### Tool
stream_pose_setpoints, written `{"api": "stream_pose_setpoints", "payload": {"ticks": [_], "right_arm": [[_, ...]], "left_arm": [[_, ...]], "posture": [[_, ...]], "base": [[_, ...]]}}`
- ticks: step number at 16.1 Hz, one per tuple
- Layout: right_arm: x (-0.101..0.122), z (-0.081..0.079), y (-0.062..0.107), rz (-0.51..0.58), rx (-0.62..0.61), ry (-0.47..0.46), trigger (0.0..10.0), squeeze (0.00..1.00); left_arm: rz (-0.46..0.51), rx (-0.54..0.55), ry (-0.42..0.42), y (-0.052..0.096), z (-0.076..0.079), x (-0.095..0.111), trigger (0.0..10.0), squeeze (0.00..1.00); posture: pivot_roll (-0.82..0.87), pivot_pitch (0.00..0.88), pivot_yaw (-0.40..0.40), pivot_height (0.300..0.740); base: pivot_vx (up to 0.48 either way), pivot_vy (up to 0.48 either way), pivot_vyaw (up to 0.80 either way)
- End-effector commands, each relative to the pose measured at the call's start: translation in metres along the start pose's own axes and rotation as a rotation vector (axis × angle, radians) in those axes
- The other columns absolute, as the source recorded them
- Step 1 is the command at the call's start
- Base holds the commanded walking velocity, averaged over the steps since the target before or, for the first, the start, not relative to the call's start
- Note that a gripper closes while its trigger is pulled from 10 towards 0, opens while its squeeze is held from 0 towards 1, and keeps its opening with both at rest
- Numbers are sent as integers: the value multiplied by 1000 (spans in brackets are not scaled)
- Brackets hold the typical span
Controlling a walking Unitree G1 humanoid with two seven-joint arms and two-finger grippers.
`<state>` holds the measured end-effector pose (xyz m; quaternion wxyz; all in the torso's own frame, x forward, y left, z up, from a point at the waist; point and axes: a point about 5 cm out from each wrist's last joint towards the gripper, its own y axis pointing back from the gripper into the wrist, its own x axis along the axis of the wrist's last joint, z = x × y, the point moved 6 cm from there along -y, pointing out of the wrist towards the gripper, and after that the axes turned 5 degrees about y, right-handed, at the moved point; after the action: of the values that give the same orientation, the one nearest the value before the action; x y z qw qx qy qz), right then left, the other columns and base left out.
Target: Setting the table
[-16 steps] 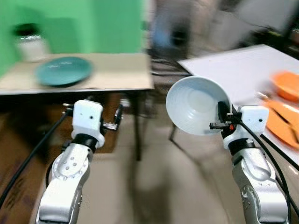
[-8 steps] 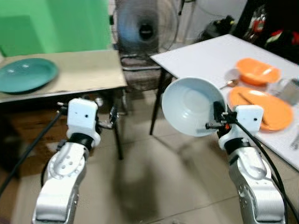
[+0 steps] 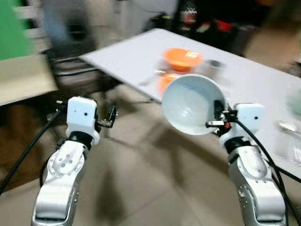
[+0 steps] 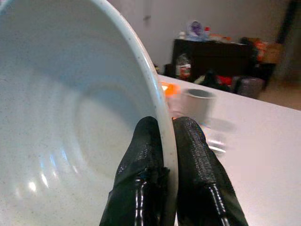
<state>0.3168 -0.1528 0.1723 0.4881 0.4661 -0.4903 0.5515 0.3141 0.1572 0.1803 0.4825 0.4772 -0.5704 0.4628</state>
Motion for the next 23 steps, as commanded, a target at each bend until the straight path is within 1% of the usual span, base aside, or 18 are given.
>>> {"api": "stream_pose_setpoints", "payload": {"ticks": [1, 4, 8, 9, 10, 11, 13, 14, 18, 23], "right_arm": [[10, 13, 2, 38, -44, 8, 10000, 0], [12, 13, 2, 42, -46, 1, 10000, 0], [11, 16, 0, 30, -63, -18, 10000, 0], [10, 18, -1, 20, -73, -34, 10000, 0], [7, 23, -2, -5, -100, -94, 10000, 0], [5, 23, -4, -22, -95, -129, 10000, 0], [4, 21, -5, -33, -81, -144, 10000, 0], [4, 19, -6, -39, -67, -143, 10000, 0], [6, 16, -7, -47, -40, -153, 10000, 0], [2, 11, -8, -74, -8, -153, 10000, 0]], "left_arm": [[-2, -26, 5, -2, 9, 0, 10000, 0], [-2, -29, 4, -3, 8, 0, 10000, 0], [1, -43, 3, -4, 12, 0, 10000, 0], [-5, -44, 13, -5, 13, -1, 10000, 0], [3, -42, 22, -7, 13, 1, 10000, 0], [-18, -44, 10, -8, 13, -3, 10000, 0], [-22, -44, 15, -10, 13, -4, 10000, 0], [-13, -52, 33, -11, 14, -2, 10000, 0], [-13, -57, 42, -12, 15, -2, 10000, 0], [-15, -60, 53, -11, 16, -2, 10000, 0]], "posture": [[-52, 0, -28, 740], [-54, 0, -26, 740], [-58, 0, -19, 740], [-61, 0, -17, 740], [-61, 0, -14, 740], [-62, 0, -12, 740], [-66, 0, -8, 740], [-65, 0, -7, 740], [-68, 0, -8, 740], [-67, 0, -19, 740]], "base": [[0, -431, -800], [0, -425, -800], [0, -400, -800], [0, 0, -800], [0, 0, -800], [0, 0, -800], [0, 0, 0], [240, 0, 0], [302, 0, 0], [338, 0, 0]]}}
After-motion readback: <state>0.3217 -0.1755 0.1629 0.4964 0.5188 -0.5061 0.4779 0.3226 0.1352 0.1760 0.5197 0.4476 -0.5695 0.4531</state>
